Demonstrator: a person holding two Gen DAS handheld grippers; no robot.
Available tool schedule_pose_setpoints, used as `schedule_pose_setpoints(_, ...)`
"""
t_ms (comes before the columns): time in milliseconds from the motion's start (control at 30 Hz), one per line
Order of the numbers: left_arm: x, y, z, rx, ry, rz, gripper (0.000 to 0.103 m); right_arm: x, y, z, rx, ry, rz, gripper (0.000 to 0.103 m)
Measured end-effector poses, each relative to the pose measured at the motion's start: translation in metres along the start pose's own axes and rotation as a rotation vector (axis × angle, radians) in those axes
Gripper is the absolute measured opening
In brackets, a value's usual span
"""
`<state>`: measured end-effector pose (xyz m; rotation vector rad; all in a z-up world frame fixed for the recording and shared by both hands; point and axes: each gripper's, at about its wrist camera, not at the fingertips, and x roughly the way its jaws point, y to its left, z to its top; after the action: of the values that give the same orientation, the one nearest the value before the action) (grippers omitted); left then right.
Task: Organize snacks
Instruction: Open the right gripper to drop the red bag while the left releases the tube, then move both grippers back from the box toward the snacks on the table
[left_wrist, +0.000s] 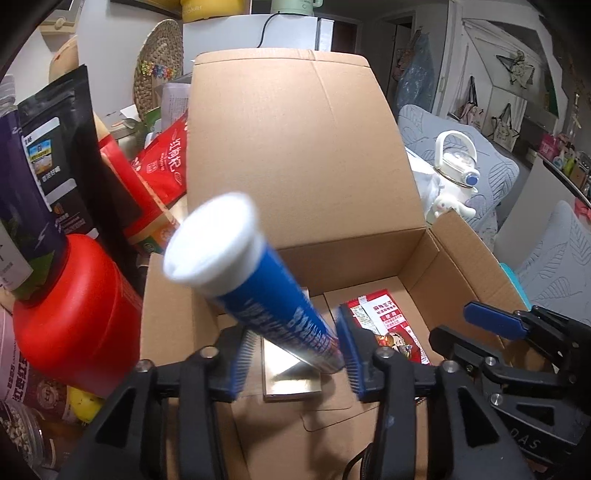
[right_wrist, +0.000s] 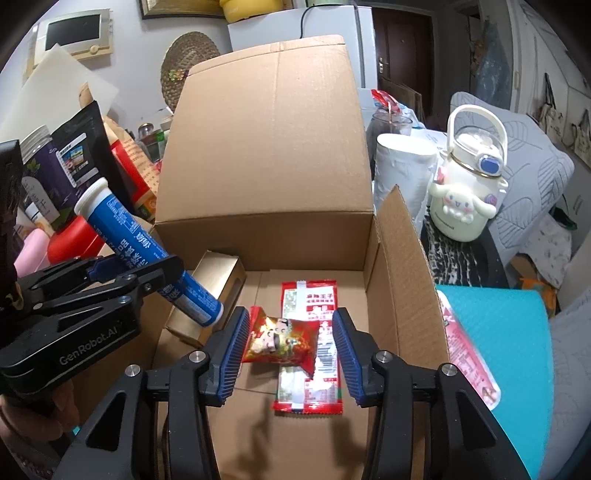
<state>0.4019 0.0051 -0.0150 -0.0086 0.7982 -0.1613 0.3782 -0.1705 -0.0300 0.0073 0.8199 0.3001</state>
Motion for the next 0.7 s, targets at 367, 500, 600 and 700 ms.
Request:
schedule_pose_setpoints(367, -0.029, -0.003, 0.003, 0.007, -0.076, 0.025, 0.077, -0.024, -0.002, 0.004, 0.005, -0.059, 0.009, 0.046)
schedule_pose_setpoints(500, -0.042, -0.006, 0.003, 0.012, -0.104, 0.017, 0.077, -0.039, -0.002, 0.006, 0.009, -0.095, 0.01, 0.046)
schedule_pose_setpoints(600, -0.055, -0.006, 0.004, 0.012, -0.129, 0.008, 0.077, -0.051, 0.0, 0.007, 0.0, -0.127, 0.015, 0.046)
schedule_pose_setpoints(700, -0.068, -0.008, 0.003, 0.017, -0.151, 0.009, 0.077, -0.061, 0.004, 0.007, -0.01, -0.151, 0.022, 0.046)
